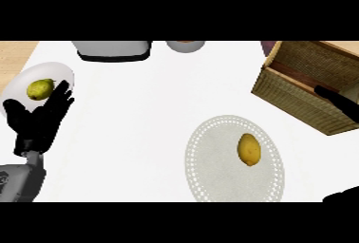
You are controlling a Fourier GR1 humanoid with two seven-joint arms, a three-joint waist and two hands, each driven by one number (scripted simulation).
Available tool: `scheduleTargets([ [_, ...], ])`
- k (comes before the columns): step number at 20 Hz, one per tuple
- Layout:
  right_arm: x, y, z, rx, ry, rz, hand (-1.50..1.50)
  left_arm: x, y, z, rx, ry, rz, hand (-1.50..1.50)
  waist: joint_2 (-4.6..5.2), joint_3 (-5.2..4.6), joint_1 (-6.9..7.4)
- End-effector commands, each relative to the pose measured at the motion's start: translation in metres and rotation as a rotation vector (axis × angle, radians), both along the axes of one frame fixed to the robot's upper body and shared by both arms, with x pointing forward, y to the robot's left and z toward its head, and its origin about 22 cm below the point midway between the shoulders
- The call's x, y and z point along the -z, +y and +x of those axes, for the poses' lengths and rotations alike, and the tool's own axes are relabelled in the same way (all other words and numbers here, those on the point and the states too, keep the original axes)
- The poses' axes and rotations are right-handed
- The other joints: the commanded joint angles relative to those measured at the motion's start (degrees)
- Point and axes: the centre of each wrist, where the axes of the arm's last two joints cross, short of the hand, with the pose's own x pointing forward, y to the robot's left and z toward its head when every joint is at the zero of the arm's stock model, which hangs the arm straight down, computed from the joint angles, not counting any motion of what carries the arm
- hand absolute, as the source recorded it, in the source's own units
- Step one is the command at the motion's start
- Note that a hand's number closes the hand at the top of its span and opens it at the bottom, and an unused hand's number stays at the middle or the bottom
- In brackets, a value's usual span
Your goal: Pick the lemon from the placemat and place it in the basket
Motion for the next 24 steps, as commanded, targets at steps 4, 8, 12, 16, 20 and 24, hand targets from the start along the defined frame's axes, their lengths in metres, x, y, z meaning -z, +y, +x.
scheduleTargets([
  [4,0.059,0.018,0.011,0.030,-0.072,0.043,-1.50,0.011,0.004,-0.013,0.020,-0.001,0.001,0.00,0.08,-0.02,0.82],
  [8,0.108,0.016,0.023,0.033,-0.094,0.087,-1.50,0.010,0.005,0.008,0.007,0.007,-0.003,0.00,0.20,-0.01,0.45],
  [12,0.133,0.054,0.025,0.045,-0.106,0.179,-1.50,-0.003,-0.024,0.002,0.008,-0.005,-0.006,0.00,0.07,-0.01,0.65],
  [16,0.155,0.028,0.047,0.040,-0.005,0.045,-1.50,0.003,-0.005,0.005,-0.006,-0.006,0.004,0.00,0.11,-0.04,0.53],
  [20,0.179,0.042,0.049,0.044,0.045,0.025,-1.50,0.004,-0.002,0.010,0.011,-0.002,0.004,0.00,0.10,-0.04,0.40],
  [24,0.181,0.014,0.051,0.023,0.064,0.005,-1.50,-0.011,0.009,0.013,-0.004,-0.012,-0.004,0.00,0.07,-0.03,0.38],
])
